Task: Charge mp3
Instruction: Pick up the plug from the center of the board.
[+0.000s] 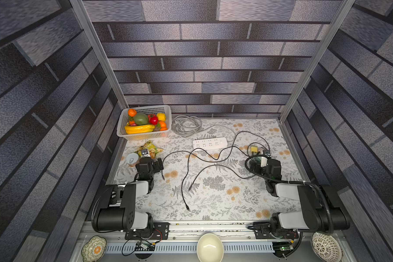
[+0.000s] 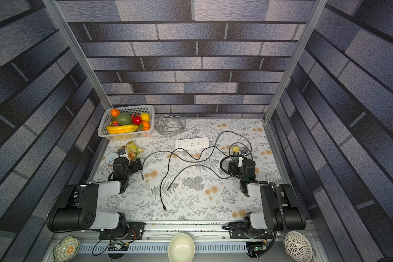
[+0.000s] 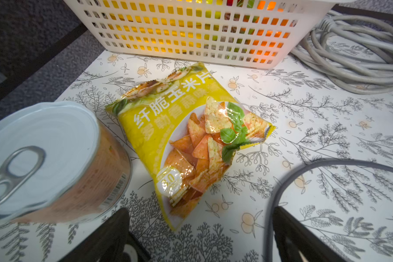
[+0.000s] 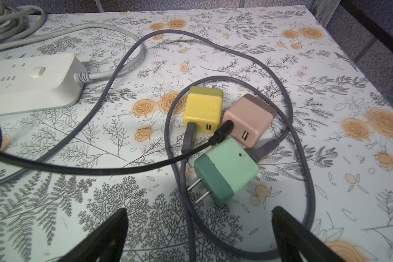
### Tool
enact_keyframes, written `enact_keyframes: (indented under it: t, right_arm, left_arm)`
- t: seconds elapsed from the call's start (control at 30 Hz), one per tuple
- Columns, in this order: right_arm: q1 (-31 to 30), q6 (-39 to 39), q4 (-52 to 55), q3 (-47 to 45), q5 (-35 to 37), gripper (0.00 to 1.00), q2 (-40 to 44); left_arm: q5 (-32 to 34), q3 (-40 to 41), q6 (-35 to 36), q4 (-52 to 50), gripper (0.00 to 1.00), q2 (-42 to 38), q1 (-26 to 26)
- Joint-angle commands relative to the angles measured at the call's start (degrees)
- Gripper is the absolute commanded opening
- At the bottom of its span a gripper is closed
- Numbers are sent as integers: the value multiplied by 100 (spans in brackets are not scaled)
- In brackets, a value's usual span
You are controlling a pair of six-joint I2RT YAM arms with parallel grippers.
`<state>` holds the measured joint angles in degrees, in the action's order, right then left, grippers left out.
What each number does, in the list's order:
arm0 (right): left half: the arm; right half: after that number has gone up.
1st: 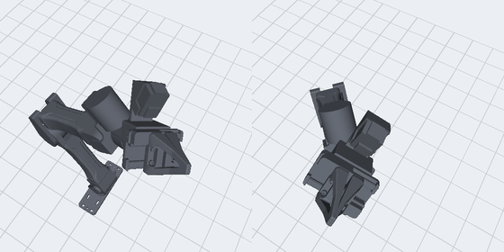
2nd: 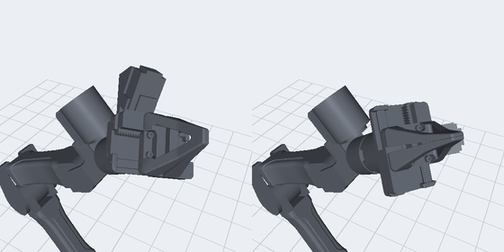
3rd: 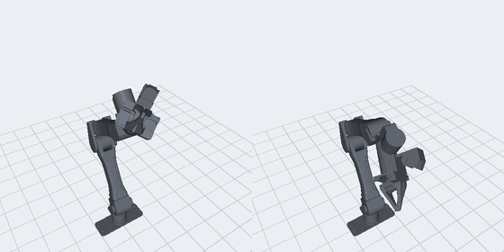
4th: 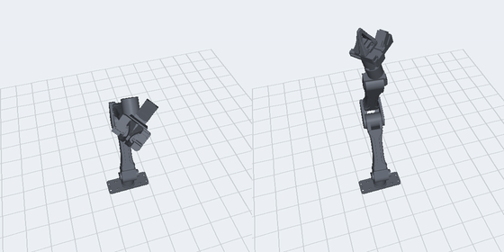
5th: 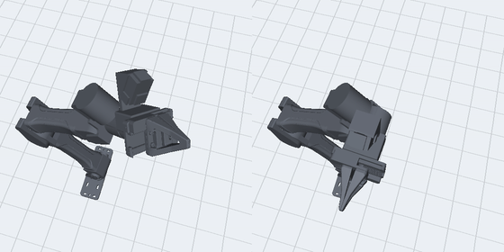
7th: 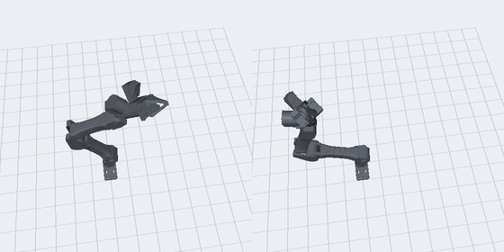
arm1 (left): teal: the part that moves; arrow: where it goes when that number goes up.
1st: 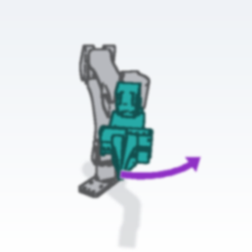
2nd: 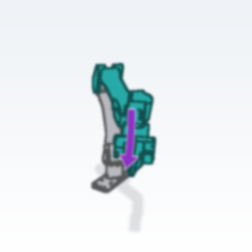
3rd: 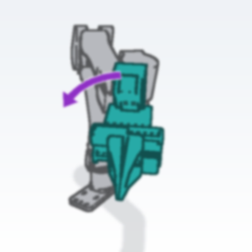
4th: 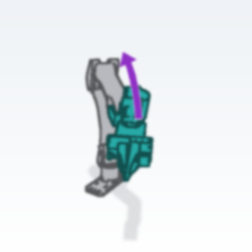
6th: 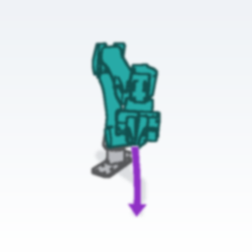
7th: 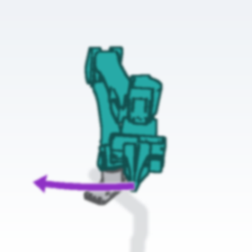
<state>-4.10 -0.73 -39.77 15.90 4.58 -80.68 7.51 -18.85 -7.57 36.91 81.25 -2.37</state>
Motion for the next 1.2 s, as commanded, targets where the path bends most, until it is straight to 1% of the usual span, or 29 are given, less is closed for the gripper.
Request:
enact_keyframes:
  t: [0.0,0.27,0.33,0.5,0.57,0.9,1.0,1.03,1.07,1.1,1.17]
  right_arm:
    - [92,187,-1547,420,-10,100,-809]
    - [91,187,-1499,449,-18,100,-818]
    - [88,161,-1437,474,102,100,-813]
    - [91,152,-1479,449,115,100,-810]
    - [86,109,-1479,457,249,100,-819]
    - [86,94,-1493,444,286,100,-816]
    - [64,134,-1565,350,288,100,-613]
    - [-26,198,-1343,323,504,100,-314]
    - [-182,160,-753,414,1020,100,101]
    - [-247,-79,167,654,1370,100,481]
    - [-254,-804,2721,1505,1591,99,1121]
  left_arm:
    - [-328,-504,448,1242,100,813,-101]
    - [-325,-504,445,1241,100,809,-97]
    - [-324,-501,449,1240,100,813,-97]
    - [-328,-498,442,1241,100,813,-97]
    - [-325,-497,441,1240,100,813,-97]
    - [-322,-497,443,1240,100,813,-102]
    - [-332,-490,445,1248,100,806,-106]
    - [-363,-479,454,1258,100,798,-97]
    - [-462,-458,507,1302,100,789,-82]
    - [-481,-434,600,1345,100,756,-29]
    - [-345,-341,789,1352,100,532,161]
